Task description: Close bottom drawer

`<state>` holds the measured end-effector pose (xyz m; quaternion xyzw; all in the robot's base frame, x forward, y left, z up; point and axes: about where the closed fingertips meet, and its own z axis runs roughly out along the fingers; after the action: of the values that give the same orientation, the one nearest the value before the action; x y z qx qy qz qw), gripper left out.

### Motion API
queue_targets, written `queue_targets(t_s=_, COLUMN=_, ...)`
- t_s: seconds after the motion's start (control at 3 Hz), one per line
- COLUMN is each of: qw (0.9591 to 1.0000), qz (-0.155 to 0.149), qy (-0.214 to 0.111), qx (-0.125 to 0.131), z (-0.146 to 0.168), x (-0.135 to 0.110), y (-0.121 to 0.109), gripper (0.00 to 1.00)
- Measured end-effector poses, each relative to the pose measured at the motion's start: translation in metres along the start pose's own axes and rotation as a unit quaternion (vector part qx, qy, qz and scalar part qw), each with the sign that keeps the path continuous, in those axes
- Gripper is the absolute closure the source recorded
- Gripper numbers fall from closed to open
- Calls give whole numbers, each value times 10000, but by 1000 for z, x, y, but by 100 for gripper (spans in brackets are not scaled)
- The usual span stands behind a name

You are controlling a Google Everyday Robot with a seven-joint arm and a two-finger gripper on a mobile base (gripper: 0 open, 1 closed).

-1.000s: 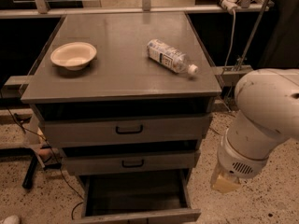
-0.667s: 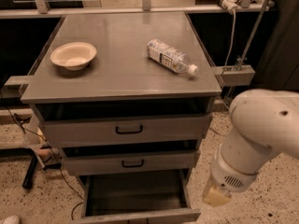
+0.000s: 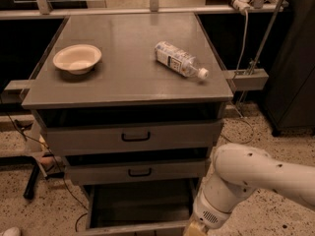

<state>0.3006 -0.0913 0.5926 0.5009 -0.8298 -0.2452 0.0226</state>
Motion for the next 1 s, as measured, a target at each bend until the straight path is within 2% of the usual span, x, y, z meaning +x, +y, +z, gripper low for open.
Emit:
queue_targets(t_s=0.33, qw=9986, qz=235, qy=-5, qx=-482, z=57, x=1, y=-11, gripper=100)
queue_targets(t_s=0.67, qw=9986, qz=236, qy=-6, qx=-482, z=57, x=1, y=-11, gripper=100)
queue_targets(t_s=1.0, qw=9966, qz=418, qy=-211, qx=-675, z=94, x=4, y=-23, gripper=100)
